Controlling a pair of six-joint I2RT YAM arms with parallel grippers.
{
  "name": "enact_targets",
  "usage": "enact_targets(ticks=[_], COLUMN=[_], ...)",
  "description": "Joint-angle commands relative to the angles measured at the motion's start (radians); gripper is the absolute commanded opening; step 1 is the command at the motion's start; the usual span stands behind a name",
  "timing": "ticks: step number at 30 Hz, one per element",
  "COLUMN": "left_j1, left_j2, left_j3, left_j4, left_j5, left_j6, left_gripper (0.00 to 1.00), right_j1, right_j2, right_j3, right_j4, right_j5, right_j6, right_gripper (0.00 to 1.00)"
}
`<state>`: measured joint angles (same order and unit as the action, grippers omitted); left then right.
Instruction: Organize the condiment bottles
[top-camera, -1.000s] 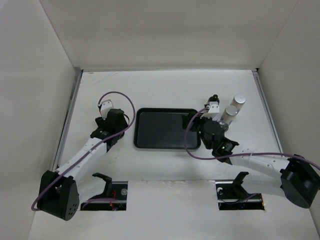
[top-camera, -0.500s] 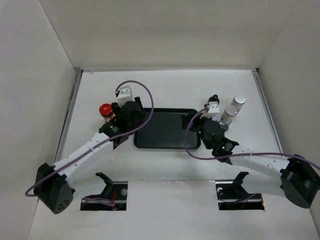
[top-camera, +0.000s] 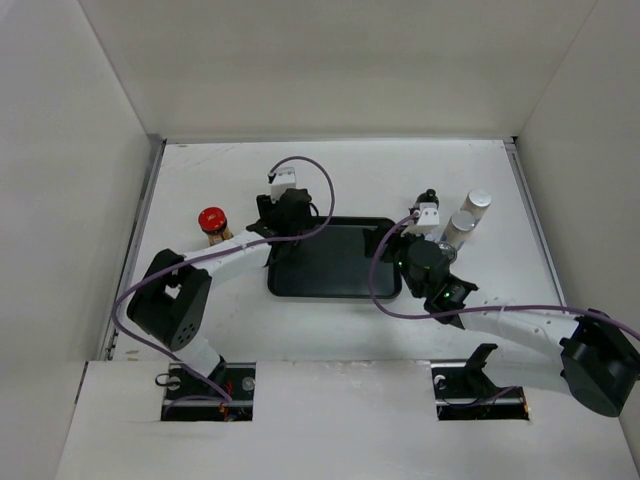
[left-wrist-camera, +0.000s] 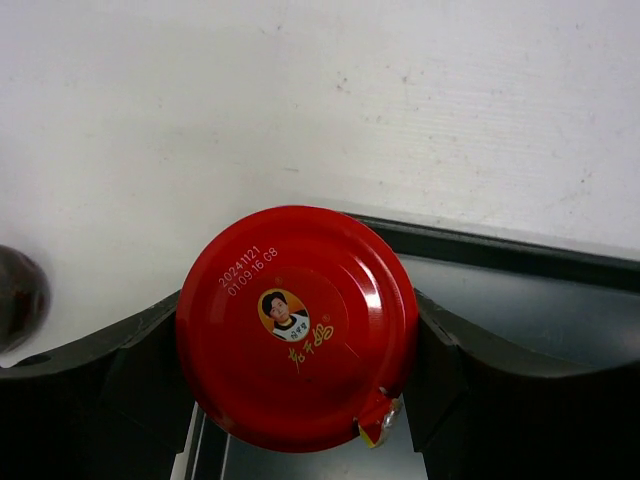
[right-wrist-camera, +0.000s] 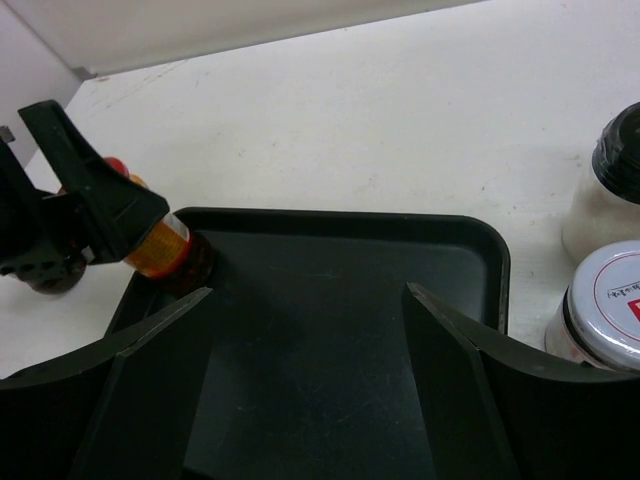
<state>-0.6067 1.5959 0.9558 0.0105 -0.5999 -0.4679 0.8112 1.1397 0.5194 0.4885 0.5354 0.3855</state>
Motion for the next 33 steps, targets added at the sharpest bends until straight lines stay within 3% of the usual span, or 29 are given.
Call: enact_targets(ticks=[1, 3, 8, 12, 17, 22, 26, 33], left_j1=[0.018, 0.020, 0.017, 0.012, 0.028, 0.147, 0.281, 0.362], left_j2=[-0.008, 0.010, -0.010, -0.083, -0.273, -0.416, -0.430, -0.374], left_j3=[0.077, 0.074, 0.037, 0.014, -0.063, -0.104, -0.109, -0.137], left_j4=[0.189, 0.201, 0.232, 0.218, 0.128, -0.090, -0.153, -0.153], left_j5=[-0.015, -0.023, -0.017, -0.020, -0.095, -0.135, -0.071, -0.049], left_j6=[0.018, 0.021, 0.021, 0.021, 0.008, -0.076, -0.118, -0.129], left_gripper=[0.43, 0.51, 0.84, 0.93, 0.94, 0.94, 0.94, 0.93], right_j1=[-0.004, -0.005, -0.007, -0.016, -0.022, -0.025, -0.027, -0.025], right_j2=[0.005, 0.012, 0.005, 0.014, 0.014, 0.012, 0.025, 0.026], right_j3=[0.008, 0.008, 0.007, 0.007, 0.004, 0.004, 0.005, 0.008], right_j4=[0.076, 0.079, 0.079, 0.079, 0.079, 0.079, 0.079, 0.079], right_j5=[-0.022, -0.023, -0.023, -0.026, -0.029, -0.040, -0.048, -0.058], right_j6=[0.010, 0.010, 0.010, 0.015, 0.018, 0.023, 0.033, 0.033], right_gripper=[0.81, 0.81, 0.82, 0.82, 0.82, 0.83, 0.83, 0.85])
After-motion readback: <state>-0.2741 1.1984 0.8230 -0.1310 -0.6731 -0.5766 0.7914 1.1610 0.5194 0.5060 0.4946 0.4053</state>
